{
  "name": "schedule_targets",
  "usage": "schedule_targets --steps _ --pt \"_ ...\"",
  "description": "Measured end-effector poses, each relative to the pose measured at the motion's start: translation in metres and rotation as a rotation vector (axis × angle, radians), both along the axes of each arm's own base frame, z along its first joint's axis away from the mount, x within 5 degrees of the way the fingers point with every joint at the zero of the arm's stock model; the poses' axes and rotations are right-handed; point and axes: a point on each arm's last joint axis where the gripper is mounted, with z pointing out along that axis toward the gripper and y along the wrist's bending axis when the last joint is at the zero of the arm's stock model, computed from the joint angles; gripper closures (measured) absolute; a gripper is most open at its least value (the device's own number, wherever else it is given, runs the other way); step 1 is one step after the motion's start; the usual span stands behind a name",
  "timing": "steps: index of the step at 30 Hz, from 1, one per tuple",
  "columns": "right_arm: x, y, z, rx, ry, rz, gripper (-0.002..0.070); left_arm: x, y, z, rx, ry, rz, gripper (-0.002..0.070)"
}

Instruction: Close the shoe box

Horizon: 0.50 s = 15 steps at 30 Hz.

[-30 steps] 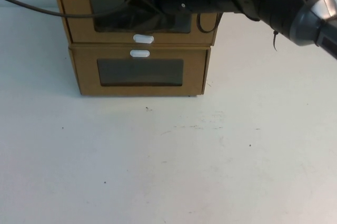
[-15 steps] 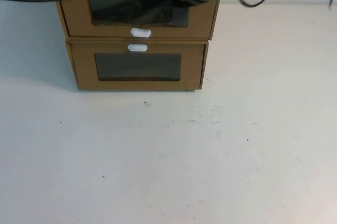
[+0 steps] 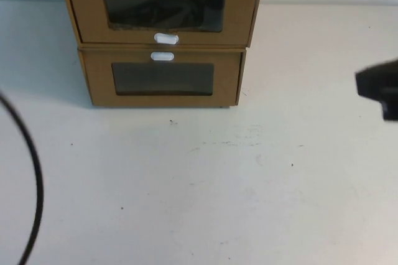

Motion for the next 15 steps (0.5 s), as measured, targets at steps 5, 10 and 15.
schedule_targets --steps 5,10,15 --pt "-0.059 -0.038 -0.039 0.073 -0.092 -0.078 0.0687 -0.058 0.013 -0.064 -0.04 -0.104 0.047 0.0677" --pt "-0.101 -0.069 -0.077 0.189 -0.279 -0.163 0.0687 -0.101 0.023 -0.115 -0.095 -0.285 0.085 0.0677" --pt "-0.12 -0.084 -0.118 0.288 -0.379 -0.222 0.0687 -0.099 0.023 -0.155 -0.091 -0.242 0.09 0.0677"
